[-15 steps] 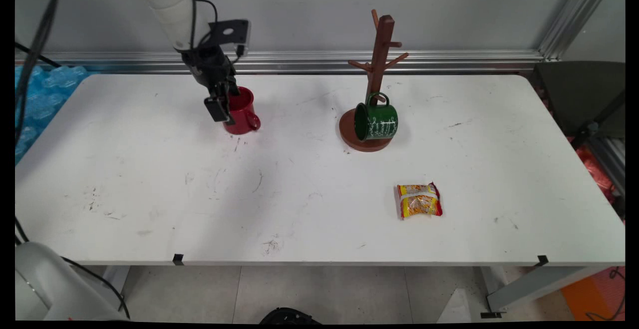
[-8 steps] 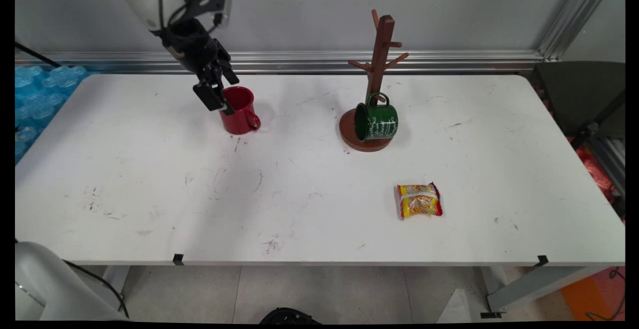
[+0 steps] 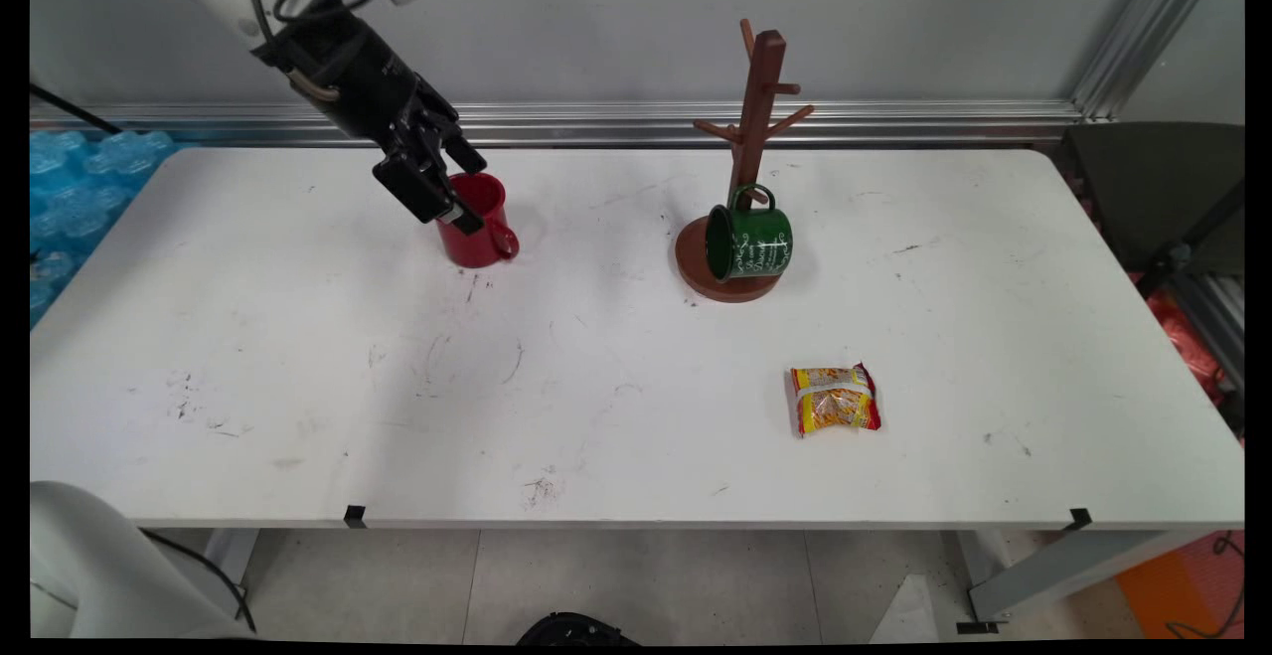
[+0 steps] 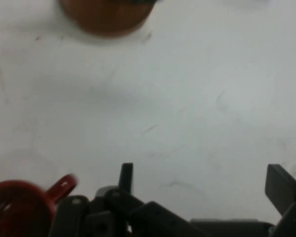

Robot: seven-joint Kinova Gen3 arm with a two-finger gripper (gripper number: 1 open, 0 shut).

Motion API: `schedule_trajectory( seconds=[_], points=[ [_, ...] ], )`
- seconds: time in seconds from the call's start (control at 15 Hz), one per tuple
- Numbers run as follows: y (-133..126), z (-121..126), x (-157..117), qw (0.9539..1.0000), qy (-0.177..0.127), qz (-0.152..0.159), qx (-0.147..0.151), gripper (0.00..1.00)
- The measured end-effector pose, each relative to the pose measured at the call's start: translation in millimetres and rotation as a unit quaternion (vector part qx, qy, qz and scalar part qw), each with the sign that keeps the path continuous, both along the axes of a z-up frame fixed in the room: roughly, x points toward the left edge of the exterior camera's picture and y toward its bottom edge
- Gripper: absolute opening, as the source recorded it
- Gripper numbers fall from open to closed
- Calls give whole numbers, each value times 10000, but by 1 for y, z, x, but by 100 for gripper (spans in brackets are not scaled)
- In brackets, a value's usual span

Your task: Pick up the green mug from the rack

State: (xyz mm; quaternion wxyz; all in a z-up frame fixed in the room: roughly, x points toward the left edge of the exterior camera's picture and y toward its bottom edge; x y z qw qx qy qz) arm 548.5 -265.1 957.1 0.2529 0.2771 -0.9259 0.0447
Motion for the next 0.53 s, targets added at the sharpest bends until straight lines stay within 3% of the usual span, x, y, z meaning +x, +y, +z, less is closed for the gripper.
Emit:
schedule_trajectory(
  seconds=[0.27,0.53],
  points=[
    [13,4,-16,9977,564,368,116,100],
    [15,-2,-37,9920,973,784,203,100]
  ],
)
